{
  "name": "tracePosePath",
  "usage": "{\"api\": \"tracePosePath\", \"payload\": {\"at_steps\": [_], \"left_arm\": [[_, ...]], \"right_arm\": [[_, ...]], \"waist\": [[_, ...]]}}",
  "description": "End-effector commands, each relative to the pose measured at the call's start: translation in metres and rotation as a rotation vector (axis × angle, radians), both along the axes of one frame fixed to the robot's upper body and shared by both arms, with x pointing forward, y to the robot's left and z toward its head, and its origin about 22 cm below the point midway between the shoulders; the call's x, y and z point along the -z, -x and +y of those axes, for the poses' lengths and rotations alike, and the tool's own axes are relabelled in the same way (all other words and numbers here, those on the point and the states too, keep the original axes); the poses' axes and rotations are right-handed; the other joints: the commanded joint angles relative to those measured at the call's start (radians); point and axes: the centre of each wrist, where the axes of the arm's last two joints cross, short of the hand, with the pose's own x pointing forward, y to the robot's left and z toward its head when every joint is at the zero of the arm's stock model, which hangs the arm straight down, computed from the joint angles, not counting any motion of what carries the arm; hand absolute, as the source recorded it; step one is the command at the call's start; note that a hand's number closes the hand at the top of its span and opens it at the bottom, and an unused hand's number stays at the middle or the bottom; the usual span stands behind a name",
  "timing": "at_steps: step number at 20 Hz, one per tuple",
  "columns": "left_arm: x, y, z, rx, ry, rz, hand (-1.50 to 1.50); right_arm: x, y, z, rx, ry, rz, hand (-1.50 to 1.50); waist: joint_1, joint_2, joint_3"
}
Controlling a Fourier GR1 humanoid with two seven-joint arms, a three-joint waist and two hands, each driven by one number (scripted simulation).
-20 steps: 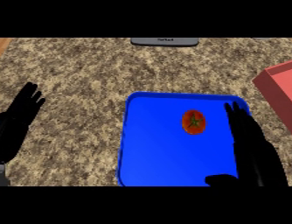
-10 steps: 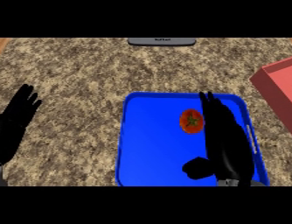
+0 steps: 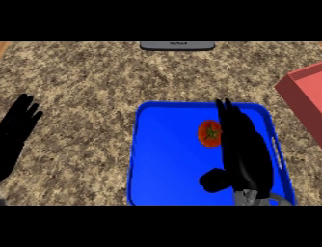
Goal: Pick the tomato from the tray and place it in the cardboard box
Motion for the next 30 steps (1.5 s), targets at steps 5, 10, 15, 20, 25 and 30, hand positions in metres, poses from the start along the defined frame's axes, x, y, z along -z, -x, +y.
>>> {"api": "tracePosePath", "payload": {"at_steps": [5,10,15,20,25,30], "left_arm": [[-0.012,0.003,-0.01,0.007,0.006,-0.013,0.0],[0.003,-0.008,-0.01,-0.001,-0.003,-0.005,0.0],[0.016,0.004,0.01,-0.023,0.012,-0.02,0.0],[0.003,-0.013,-0.02,-0.013,0.015,-0.005,0.0],[0.01,-0.003,-0.023,-0.002,0.009,-0.008,0.0],[0.003,-0.007,-0.003,-0.007,-0.003,-0.012,0.0]], "right_arm": [[0.004,-0.016,0.008,0.028,0.08,0.016,-1.5],[-0.013,-0.008,0.029,0.048,0.102,0.041,-1.5],[0.015,-0.025,0.021,0.053,0.111,0.083,-1.5],[0.033,-0.047,0.012,0.095,0.116,0.099,-1.5],[0.027,-0.028,0.015,0.093,0.155,0.125,-1.5],[0.022,-0.047,0.002,0.099,0.141,0.145,-1.5]], "waist": [[0.001,0.0,0.0],[-0.001,0.0,0.0],[-0.001,0.0,0.0],[-0.001,0.002,0.0],[-0.003,0.0,0.0],[-0.003,0.0,0.0]]}}
